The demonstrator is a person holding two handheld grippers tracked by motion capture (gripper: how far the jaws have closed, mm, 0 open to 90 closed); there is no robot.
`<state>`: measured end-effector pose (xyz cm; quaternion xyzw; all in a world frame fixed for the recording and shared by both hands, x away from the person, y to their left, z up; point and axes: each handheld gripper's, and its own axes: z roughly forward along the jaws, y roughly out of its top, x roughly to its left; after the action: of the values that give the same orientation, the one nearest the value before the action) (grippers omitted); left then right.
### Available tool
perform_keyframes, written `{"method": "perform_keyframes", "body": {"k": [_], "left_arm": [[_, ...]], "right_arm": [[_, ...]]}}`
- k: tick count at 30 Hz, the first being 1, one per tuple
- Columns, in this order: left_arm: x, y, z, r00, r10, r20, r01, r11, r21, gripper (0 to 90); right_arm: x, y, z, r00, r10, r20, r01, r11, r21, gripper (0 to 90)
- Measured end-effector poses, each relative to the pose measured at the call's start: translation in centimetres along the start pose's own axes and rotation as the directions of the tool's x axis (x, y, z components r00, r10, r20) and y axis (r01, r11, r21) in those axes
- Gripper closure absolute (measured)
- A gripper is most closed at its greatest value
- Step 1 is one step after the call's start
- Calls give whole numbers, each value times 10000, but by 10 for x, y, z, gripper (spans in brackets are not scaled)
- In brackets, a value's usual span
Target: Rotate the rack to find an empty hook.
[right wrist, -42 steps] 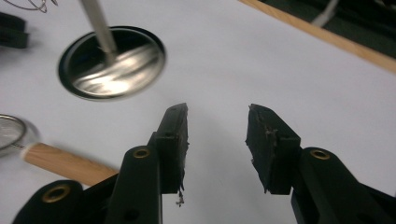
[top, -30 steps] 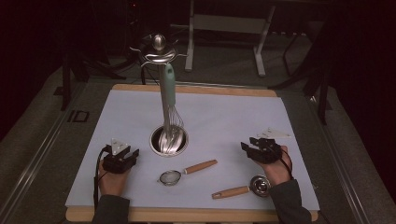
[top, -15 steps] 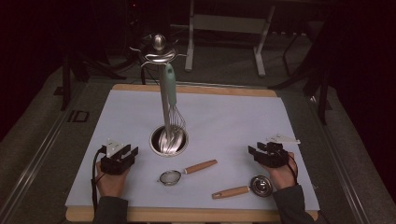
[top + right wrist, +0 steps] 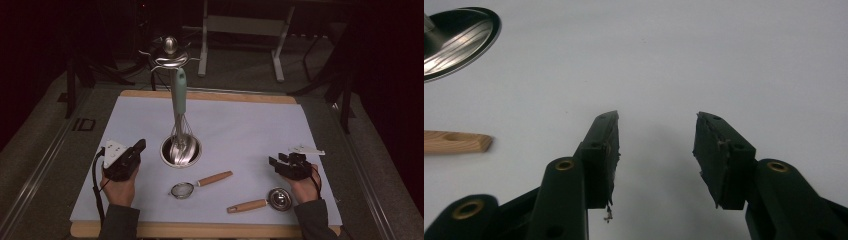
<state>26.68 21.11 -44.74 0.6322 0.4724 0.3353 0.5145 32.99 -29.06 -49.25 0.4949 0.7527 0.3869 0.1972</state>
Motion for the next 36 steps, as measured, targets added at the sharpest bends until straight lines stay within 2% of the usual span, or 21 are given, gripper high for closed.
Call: {"method": "perform_keyframes", "body": {"k": [2,5,13,19,26,29,32,33,36], "left_arm": [[-2,11,-3,9999,-39,94,44,9986,-531,897],[-7,26,-5,9997,252,49,-245,9936,-1105,898],[-16,57,-5,9988,345,358,-262,9771,-2112,898],[-26,87,-8,9953,887,390,-738,9546,-2886,898],[-36,120,-15,9912,1250,442,-997,9225,-3729,898],[-41,131,-17,9896,1349,505,-1040,9116,-3977,898],[-43,135,-17,9892,1361,550,-1022,9076,-4071,897],[-46,140,-16,9888,1362,617,-986,9042,-4156,897],[-49,147,-13,9872,1456,652,-1054,9023,-4180,894]], "right_arm": [[-1,0,0,10000,4,25,-4,10000,24,528],[-3,-1,0,9999,-60,137,59,10000,31,526],[-7,-2,-1,9998,7,201,-8,10000,55,526],[-7,-3,-1,9998,8,207,-9,10000,49,524],[-9,-3,-2,9997,74,238,-74,10000,37,522],[-9,-3,-2,9997,80,246,-80,10000,31,521],[-9,-3,-3,9996,88,258,-89,10000,34,521],[-9,-3,-3,9996,89,257,-90,10000,24,522],[-10,-3,-3,9996,84,258,-85,10000,38,522]]}}
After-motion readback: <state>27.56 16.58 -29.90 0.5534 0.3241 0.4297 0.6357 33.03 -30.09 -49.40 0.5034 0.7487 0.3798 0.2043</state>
